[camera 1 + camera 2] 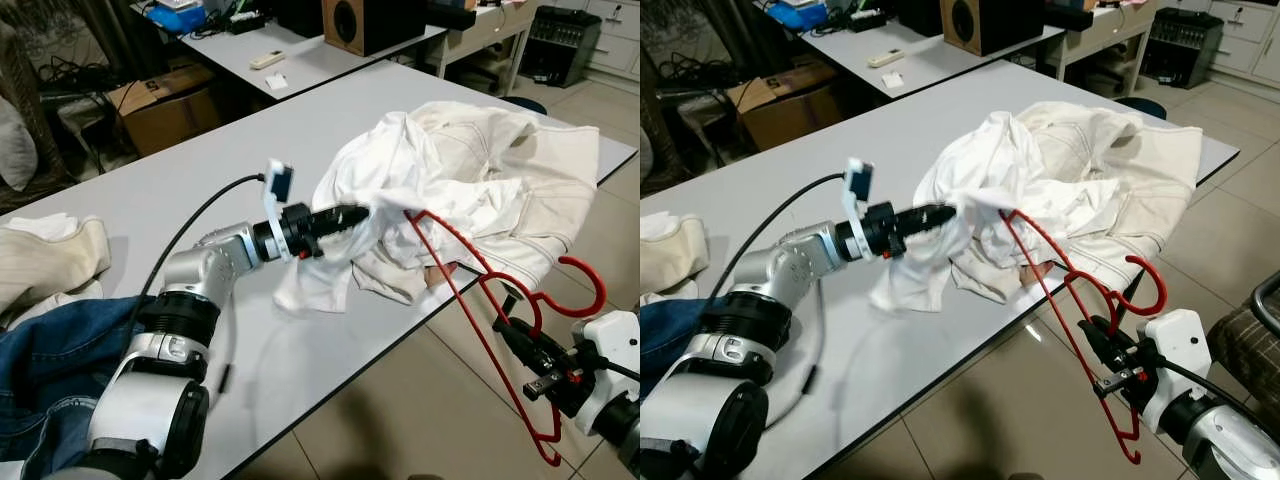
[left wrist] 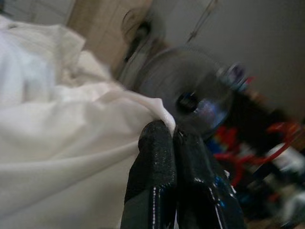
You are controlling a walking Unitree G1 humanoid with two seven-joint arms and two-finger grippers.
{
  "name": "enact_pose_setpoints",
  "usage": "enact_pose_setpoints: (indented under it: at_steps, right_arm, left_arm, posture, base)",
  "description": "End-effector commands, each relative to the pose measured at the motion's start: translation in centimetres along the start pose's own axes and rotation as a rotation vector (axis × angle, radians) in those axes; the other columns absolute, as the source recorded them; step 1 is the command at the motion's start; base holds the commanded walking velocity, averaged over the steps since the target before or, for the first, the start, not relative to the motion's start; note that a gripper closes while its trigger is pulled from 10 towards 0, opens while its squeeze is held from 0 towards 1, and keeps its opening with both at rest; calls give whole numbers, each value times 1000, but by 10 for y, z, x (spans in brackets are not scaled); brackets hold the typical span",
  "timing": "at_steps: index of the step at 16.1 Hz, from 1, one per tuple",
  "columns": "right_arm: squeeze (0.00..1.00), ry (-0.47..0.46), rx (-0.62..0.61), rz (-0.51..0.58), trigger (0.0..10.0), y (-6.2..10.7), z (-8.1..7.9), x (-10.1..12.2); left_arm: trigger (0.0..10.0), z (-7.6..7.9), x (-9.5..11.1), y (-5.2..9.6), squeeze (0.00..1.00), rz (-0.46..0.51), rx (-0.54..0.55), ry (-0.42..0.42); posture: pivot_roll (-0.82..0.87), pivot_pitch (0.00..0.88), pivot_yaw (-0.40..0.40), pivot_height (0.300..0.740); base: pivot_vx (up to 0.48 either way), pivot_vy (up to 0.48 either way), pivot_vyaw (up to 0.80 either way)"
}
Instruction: Hang hanger
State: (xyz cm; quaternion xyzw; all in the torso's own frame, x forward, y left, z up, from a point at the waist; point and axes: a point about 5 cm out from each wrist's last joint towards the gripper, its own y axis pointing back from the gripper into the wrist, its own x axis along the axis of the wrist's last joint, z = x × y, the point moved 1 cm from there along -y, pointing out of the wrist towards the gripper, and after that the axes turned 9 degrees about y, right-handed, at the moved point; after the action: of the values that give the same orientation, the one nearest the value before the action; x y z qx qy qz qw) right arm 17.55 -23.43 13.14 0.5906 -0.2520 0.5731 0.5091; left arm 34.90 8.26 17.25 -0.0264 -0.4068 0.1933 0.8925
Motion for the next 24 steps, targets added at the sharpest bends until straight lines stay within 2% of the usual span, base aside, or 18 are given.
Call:
enact_pose_setpoints:
  at_steps: [1,2,4,6,7,8,9,10,12,13,16,18,19,20,22,23,24]
  right_arm:
    - [0,13,13,19,10000,-1,-2,4]
    - [0,13,14,21,10000,-1,-2,4]
    - [0,11,15,23,10000,0,-3,4]
    - [0,7,19,25,10000,-1,-5,3]
    - [0,5,21,26,10000,-3,-5,3]
    - [0,5,23,28,10000,-4,-6,3]
    - [0,6,24,31,10000,-5,-5,3]
    - [0,7,27,34,10000,-6,-5,4]
    - [0,8,29,34,10000,-6,-5,4]
    - [0,9,29,33,10000,-6,-5,4]
    - [0,10,25,28,10000,-4,-3,4]
    - [0,12,27,26,10000,-4,-2,4]
    - [0,12,29,27,10000,-4,-3,4]
    - [0,13,30,27,10000,-4,-3,4]
    - [0,13,30,28,10000,-4,-3,5]
    - [0,13,30,28,10000,-4,-3,5]
    - [0,13,31,28,10000,-4,-3,5]
  left_arm:
    - [0,5,4,4,0,56,-35,69]
    - [0,11,-1,9,0,85,-61,173]
    - [0,14,-6,17,0,77,-50,201]
    - [0,-11,-38,34,0,-172,239,-19]
    - [0,-26,-40,40,0,-179,389,-45]
    - [0,-31,-35,42,0,-126,446,-12]
    - [0,-28,-32,42,0,-106,454,-2]
    - [10000,-27,-32,43,0,-131,478,-21]
    - [10000,-24,-34,42,0,-146,440,-51]
    - [10000,-21,-33,41,1000,-137,409,-83]
    - [10000,-12,-27,43,1000,-151,347,-214]
    - [10000,-13,-27,48,1000,-216,361,-347]
    - [10000,-18,-26,51,1000,-249,398,-458]
    - [10000,-18,-24,48,1000,-239,397,-509]
    - [10000,-12,-24,42,1000,-220,349,-552]
    - [10000,-8,-30,35,0,-235,310,-562]
    - [10000,-8,-40,32,0,-290,282,-559]
  posture:
    - [-305,0,151,740]
    - [-305,0,151,740]
    - [-305,0,156,740]
    - [-295,0,155,740]
    - [-291,0,154,740]
    - [-289,0,152,740]
    - [-287,0,151,740]
    - [-286,0,150,740]
    - [-287,0,148,740]
    - [-287,0,148,740]
    - [-290,0,147,740]
    - [-289,0,144,740]
    - [-288,0,143,740]
    - [-288,0,143,740]
    - [-291,0,144,740]
    - [-292,0,145,740]
    - [-292,0,145,740]
  base:
    - [0,0,0]
    - [0,0,0]
    - [0,0,0]
    - [0,0,0]
    - [0,0,0]
    - [0,0,0]
    - [0,0,0]
    - [0,0,0]
    - [0,0,0]
    - [0,0,0]
    - [0,0,0]
    - [0,0,0]
    - [0,0,0]
    - [0,0,0]
    - [0,0,0]
    - [0,0,0]
    - [0,0,0]
